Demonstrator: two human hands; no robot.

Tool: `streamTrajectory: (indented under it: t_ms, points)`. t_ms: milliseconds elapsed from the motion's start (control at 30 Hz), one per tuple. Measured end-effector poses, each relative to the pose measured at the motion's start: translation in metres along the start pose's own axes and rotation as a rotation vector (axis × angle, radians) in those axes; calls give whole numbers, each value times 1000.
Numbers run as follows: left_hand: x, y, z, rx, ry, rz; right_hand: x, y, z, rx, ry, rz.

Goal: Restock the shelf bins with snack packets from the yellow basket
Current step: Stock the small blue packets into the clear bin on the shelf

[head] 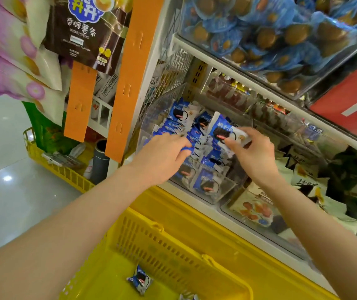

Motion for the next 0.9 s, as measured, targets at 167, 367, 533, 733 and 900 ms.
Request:
streamTrajectory:
  t_ms: [167,367,533,733,900]
  points:
    - [12,21,3,64,6,151,37,-6,64,60,36,-166]
    - [10,24,2,171,6,95,97,-25,106,139,165,-235]
    - [8,25,1,194,-6,29,118,-41,119,175,137,-157]
    - [4,25,1,170,-20,-36,109,-28,111,142,92,-323]
    - [6,22,-1,117,-3,0,69,19,64,-31,-17,-250]
Point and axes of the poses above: each hand's wrist, its own z-axis towards the middle knuckle, its own x-axis out of the palm, y = z × x, the point moved 9 cm from there along z, towards the middle knuckle, and after that the axes turned 11 degrees about -z, right-handed, at the moved point
